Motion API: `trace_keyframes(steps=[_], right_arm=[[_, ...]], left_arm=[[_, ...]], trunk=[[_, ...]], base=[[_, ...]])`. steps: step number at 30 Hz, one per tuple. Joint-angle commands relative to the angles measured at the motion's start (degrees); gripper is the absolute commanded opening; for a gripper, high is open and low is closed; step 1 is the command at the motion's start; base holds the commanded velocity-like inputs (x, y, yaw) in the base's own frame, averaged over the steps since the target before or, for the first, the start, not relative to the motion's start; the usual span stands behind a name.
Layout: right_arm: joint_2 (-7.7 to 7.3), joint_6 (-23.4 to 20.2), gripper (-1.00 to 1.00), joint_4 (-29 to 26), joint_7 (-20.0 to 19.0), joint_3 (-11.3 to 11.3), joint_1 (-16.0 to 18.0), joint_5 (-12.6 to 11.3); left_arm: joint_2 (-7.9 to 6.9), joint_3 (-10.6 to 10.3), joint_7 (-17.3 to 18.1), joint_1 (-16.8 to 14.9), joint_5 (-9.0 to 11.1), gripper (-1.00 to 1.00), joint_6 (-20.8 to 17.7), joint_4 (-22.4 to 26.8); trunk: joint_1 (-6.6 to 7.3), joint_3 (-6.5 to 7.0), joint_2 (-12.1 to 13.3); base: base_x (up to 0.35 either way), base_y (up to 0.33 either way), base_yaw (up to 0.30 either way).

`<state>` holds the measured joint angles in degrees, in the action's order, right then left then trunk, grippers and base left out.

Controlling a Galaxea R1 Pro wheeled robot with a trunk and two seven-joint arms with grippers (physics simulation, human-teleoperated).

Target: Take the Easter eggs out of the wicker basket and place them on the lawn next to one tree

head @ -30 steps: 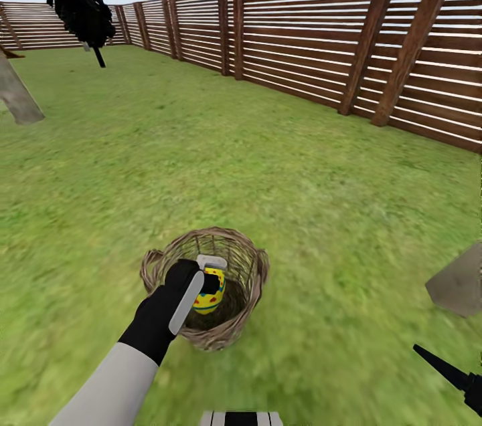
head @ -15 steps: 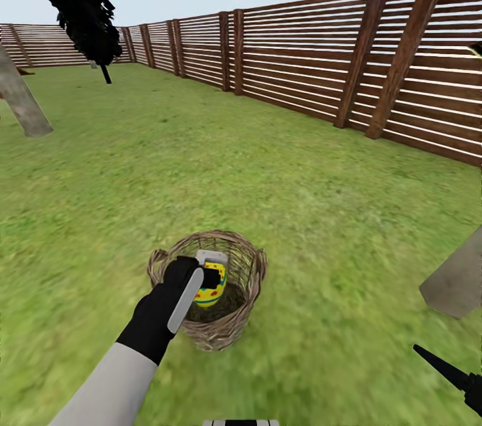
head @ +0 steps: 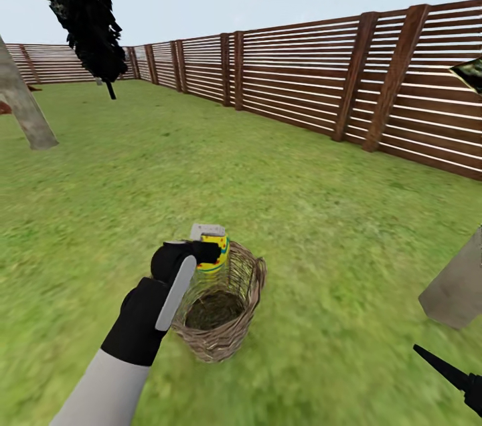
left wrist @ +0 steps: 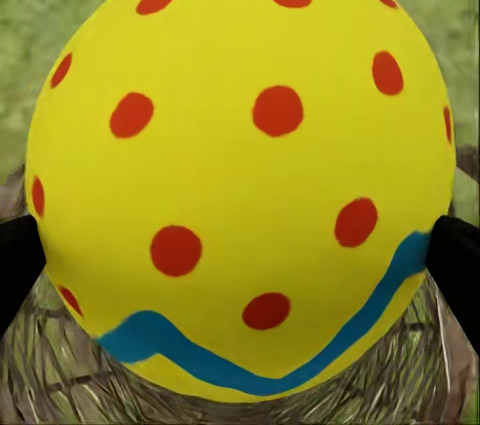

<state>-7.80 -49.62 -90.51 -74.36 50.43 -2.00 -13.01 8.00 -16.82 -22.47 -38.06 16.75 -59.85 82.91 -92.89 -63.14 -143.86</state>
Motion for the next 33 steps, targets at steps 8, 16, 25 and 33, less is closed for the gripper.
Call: trace_keyframes(steps=[8, 16, 25, 33], right_arm=[[0.05, -0.4, 1.0, 0.0, 0.0, 0.1, 0.0, -0.7], [0.02, -0.4, 1.0, 0.0, 0.0, 0.0, 0.0, -0.8], [0.05, -0.4, 1.0, 0.0, 0.0, 0.0, 0.0, -0.8], [0.02, -0.4, 1.0, 0.0, 0.0, 0.0, 0.0, -0.8]], left_arm=[[-0.09, -0.6, -3.0, 2.5, 0.8, -1.0, -0.1, 4.9], [-0.09, -1.8, -3.1, 3.1, 0.8, -1.0, -0.1, 5.8], [-0.09, -1.8, -3.1, 3.2, 0.8, -1.0, -0.1, 6.0], [-0.09, -1.7, -3.1, 3.2, 0.8, -1.0, -0.1, 6.0]], trunk=[[0.21, 1.75, 0.1], [0.42, 3.96, 0.2], [0.65, 6.52, 0.3], [0.85, 8.36, 0.4]], base=[[0.0, 0.0, -0.007], [-0.035, 0.0, -0.173], [-0.312, 0.023, -0.204], [-0.142, 0.08, -0.028]])
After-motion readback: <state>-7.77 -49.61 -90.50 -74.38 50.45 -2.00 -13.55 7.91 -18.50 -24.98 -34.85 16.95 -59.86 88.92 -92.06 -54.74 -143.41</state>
